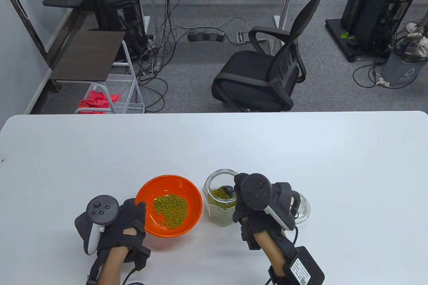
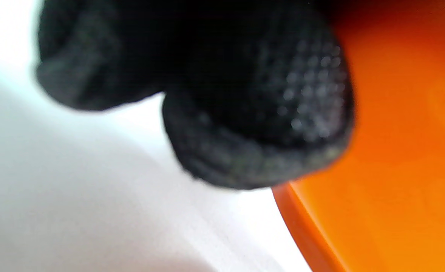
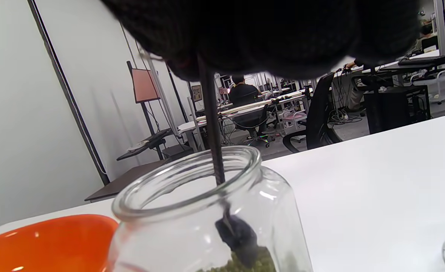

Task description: Portion mung beans with measuring scoop (Bowl in hand)

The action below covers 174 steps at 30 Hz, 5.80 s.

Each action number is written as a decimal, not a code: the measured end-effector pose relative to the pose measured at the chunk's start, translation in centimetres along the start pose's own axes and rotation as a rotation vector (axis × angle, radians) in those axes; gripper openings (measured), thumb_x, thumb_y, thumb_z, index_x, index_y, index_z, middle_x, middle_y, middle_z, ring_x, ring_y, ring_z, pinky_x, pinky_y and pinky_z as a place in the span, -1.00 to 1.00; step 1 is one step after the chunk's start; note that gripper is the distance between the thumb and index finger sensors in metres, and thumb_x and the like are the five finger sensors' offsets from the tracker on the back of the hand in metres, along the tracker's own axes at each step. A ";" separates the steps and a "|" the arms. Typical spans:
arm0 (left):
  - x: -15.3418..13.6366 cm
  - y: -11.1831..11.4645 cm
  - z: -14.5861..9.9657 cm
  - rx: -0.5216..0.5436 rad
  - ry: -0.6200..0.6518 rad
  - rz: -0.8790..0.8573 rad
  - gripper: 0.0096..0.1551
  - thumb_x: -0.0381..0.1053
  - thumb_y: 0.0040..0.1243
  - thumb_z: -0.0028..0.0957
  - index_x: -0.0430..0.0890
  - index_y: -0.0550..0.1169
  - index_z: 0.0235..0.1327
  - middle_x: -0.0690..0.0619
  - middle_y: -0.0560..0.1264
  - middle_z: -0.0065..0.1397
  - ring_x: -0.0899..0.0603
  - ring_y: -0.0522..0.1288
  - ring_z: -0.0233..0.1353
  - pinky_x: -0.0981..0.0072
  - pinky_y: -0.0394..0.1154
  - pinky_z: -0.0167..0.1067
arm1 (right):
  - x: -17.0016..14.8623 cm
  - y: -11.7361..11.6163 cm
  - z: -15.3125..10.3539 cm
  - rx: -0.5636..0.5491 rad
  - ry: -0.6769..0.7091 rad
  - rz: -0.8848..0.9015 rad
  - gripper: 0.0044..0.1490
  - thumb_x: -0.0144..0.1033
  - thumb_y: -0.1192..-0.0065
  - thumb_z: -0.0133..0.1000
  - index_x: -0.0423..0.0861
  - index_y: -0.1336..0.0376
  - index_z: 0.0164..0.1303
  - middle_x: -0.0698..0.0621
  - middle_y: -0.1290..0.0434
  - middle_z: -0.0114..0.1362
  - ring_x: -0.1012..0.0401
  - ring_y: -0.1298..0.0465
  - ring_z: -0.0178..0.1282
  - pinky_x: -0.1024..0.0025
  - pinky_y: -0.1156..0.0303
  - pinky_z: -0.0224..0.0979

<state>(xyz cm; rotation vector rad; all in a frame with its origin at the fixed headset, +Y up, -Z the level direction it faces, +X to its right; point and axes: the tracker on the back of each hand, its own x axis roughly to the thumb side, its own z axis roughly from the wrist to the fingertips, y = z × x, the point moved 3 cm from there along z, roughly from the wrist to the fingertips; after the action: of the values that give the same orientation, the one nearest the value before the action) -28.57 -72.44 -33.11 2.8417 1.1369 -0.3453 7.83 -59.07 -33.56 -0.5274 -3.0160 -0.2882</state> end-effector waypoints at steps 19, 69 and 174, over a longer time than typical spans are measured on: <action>0.0 0.0 0.0 -0.002 -0.001 0.002 -0.40 0.22 0.12 0.13 -0.19 0.56 0.18 0.17 0.72 -0.35 0.20 0.78 -0.62 0.52 0.75 -0.62 | -0.6 -2.5 1.4 0.149 -0.030 0.074 -0.54 -0.27 -0.19 0.03 -0.19 -0.44 0.04 -0.17 -0.57 -0.18 0.22 -0.55 -0.49 -0.04 -0.54 -0.05; 0.0 -0.1 -0.1 0.000 -0.002 0.001 -0.40 0.22 0.12 0.13 -0.20 0.56 0.18 0.17 0.72 -0.36 0.20 0.78 -0.63 0.52 0.75 -0.63 | -15.6 -0.7 0.3 0.088 -0.374 0.992 -0.53 -0.26 -0.19 0.07 -0.23 -0.43 0.05 -0.19 -0.58 -0.21 0.25 -0.57 -0.53 0.00 -0.57 -0.14; 0.0 -0.2 -0.1 0.004 0.005 -0.021 -0.40 0.22 0.11 0.13 -0.20 0.56 0.18 0.17 0.72 -0.36 0.20 0.78 -0.63 0.51 0.75 -0.62 | -1.1 0.9 0.8 0.093 -0.006 0.136 -0.54 -0.40 -0.33 0.02 -0.13 -0.50 0.12 -0.29 -0.55 0.00 0.06 -0.61 -0.30 -0.20 -0.46 0.10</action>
<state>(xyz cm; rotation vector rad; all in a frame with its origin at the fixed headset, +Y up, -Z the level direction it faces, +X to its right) -28.69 -72.26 -33.01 2.8379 1.1690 -0.3418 9.12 -58.45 -34.30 -0.7223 -2.9632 -0.1380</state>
